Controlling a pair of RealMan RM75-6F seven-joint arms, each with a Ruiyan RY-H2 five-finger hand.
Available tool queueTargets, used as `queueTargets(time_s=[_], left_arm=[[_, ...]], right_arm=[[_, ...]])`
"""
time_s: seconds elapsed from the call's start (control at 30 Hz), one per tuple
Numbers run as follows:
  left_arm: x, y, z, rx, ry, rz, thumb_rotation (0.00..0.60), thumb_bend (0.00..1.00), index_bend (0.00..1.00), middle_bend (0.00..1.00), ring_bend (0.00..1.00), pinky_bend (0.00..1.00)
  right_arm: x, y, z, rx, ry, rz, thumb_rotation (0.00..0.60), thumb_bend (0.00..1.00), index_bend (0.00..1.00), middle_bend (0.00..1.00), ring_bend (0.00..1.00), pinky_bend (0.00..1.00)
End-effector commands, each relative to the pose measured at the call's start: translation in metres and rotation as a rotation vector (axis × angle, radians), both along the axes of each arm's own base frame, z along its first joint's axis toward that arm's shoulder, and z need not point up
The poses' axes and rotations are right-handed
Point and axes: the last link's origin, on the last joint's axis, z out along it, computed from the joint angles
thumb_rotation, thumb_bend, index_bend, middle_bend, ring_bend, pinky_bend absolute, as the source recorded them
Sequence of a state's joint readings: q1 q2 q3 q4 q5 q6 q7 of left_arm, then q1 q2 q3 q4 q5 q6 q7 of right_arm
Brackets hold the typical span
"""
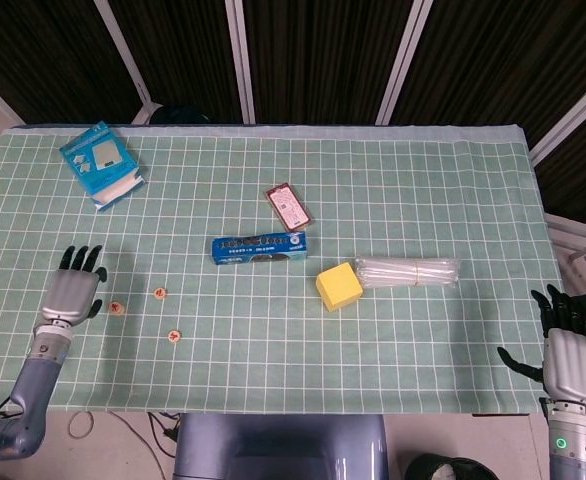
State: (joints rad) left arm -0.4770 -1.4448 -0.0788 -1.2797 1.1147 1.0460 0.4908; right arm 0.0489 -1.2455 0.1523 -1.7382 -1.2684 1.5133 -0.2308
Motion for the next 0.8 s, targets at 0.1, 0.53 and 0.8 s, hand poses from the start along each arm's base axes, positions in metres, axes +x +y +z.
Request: queueTargets(time_s=[0.1, 0.53, 0.8], left_arm=[[0.0014, 0.0043, -0.0044, -0.002, 0.002, 0.001, 0.6, 0.29, 0.41, 0.04, 0.0, 0.0], [0.003, 0.0059, -0.0086, -0.001, 0.013, -0.008, 0.6, 0.29, 0.41, 0.04, 0.0, 0.0], [0.0057, 0.0053, -0.0108, -0.001, 0.019, -0.021, 0.6, 0.29, 0.41, 0.04, 0.0, 0.0]], right_arm=[[-0.0002, -0.0002, 0.0002, -0.002, -0.001, -0.003, 0.6, 0.27, 0.12, 0.05, 0.01, 0.0], [-0.0003, -0.0001, 0.0006, -0.007, -0.003, -0.006, 0.6, 0.27, 0.12, 0.05, 0.01, 0.0], [-0.0004, -0.0002, 0.0007, -0.008, -0.005, -0.007, 0.6, 0.27, 0.12, 0.05, 0.01, 0.0]])
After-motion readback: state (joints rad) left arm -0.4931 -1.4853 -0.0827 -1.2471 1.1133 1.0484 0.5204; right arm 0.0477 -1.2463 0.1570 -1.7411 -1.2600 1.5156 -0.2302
